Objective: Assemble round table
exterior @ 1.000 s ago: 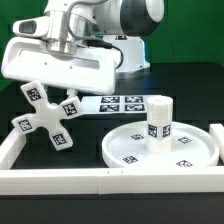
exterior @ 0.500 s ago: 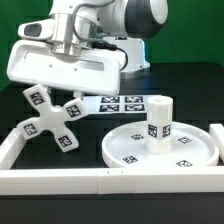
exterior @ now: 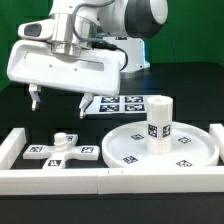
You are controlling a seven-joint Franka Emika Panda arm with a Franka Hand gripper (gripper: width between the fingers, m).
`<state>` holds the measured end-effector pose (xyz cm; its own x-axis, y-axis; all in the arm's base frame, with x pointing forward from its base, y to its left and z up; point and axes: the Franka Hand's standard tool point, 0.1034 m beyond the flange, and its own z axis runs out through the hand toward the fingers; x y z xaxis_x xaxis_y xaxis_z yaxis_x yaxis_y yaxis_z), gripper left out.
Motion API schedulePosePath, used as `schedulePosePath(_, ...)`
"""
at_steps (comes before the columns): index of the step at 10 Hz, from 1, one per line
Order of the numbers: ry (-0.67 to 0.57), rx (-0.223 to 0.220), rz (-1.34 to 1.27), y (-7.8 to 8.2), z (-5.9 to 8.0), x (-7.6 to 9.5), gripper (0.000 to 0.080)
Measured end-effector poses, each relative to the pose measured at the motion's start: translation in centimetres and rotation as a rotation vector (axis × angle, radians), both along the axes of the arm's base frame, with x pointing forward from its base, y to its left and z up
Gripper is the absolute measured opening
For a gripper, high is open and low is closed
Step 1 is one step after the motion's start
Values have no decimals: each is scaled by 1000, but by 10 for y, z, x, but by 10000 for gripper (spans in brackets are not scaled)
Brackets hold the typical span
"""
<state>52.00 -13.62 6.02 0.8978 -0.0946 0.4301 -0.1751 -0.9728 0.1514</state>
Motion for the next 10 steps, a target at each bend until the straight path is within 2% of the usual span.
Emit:
schedulePosePath(4, 3, 5, 1, 1, 0, 1, 649)
schedulePosePath(5, 60, 70, 12, 8, 1, 3, 649)
schedulePosePath(6, 75, 114, 23, 10, 16, 13, 649)
schedulePosePath(7, 55, 126, 30, 14, 33, 23, 649)
schedulePosePath(8, 42, 128, 34, 18, 41, 26, 649)
schedulePosePath(10, 19, 100, 25, 11, 39, 26, 649)
